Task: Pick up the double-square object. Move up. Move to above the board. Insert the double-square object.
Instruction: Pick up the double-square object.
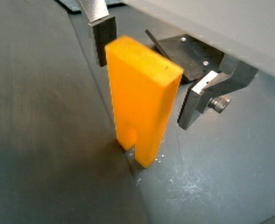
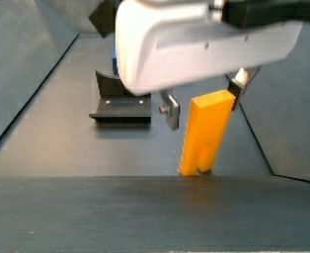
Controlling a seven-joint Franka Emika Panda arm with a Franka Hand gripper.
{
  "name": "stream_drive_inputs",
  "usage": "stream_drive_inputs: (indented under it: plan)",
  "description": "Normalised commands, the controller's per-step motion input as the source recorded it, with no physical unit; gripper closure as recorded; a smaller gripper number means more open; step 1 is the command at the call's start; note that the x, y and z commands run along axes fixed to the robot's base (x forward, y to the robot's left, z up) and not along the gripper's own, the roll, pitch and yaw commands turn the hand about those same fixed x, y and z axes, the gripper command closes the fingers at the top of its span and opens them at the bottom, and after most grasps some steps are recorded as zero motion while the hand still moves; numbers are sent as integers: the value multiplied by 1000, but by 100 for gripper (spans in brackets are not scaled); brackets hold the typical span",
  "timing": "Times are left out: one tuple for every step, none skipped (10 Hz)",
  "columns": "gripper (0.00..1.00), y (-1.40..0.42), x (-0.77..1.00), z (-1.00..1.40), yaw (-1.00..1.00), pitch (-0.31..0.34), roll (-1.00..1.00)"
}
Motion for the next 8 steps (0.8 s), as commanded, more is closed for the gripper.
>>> stream_drive_inputs:
  plan:
    - [0, 71, 0, -71, 0, 0, -33]
    - [0, 74, 0, -23, 0, 0, 0]
    - [0, 57, 40, -3, 11, 11, 0]
    - [0, 54, 3, -23, 6, 3, 0]
    - [0, 0, -3, 0, 3, -10, 0]
    - [0, 17, 0, 0, 0, 0, 0]
    - [0, 37, 291, -77, 134, 211, 406]
    - [0, 0, 129, -9, 0, 161, 116]
